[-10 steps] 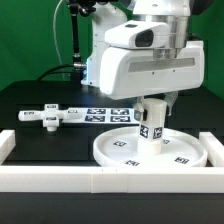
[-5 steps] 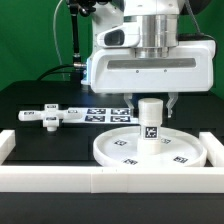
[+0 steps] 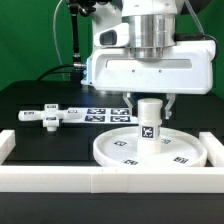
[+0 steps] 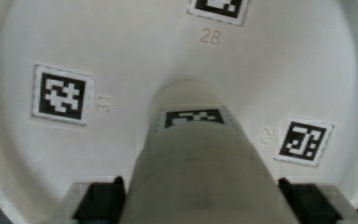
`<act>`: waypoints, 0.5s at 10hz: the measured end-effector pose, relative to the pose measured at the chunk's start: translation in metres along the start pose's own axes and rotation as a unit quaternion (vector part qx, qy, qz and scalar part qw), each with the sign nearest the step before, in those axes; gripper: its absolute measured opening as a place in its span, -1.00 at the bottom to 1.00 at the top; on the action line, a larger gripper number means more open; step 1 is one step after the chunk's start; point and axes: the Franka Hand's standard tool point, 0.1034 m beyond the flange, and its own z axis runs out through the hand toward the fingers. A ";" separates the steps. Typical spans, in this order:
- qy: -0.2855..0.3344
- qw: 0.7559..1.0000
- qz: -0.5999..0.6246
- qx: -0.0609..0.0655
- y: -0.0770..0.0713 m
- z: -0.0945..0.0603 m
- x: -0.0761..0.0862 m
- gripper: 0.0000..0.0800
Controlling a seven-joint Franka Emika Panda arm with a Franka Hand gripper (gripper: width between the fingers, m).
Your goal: Assemble round table
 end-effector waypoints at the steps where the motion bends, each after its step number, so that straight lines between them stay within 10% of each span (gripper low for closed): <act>1: 0.000 1.000 0.018 0.001 0.000 0.000 0.000 0.02; 5: -0.017 0.967 0.253 0.025 0.000 0.000 0.000 0.02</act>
Offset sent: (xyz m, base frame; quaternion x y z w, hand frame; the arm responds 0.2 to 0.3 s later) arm -0.0072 -0.0014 -0.0025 0.0174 -0.0249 0.3269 0.9446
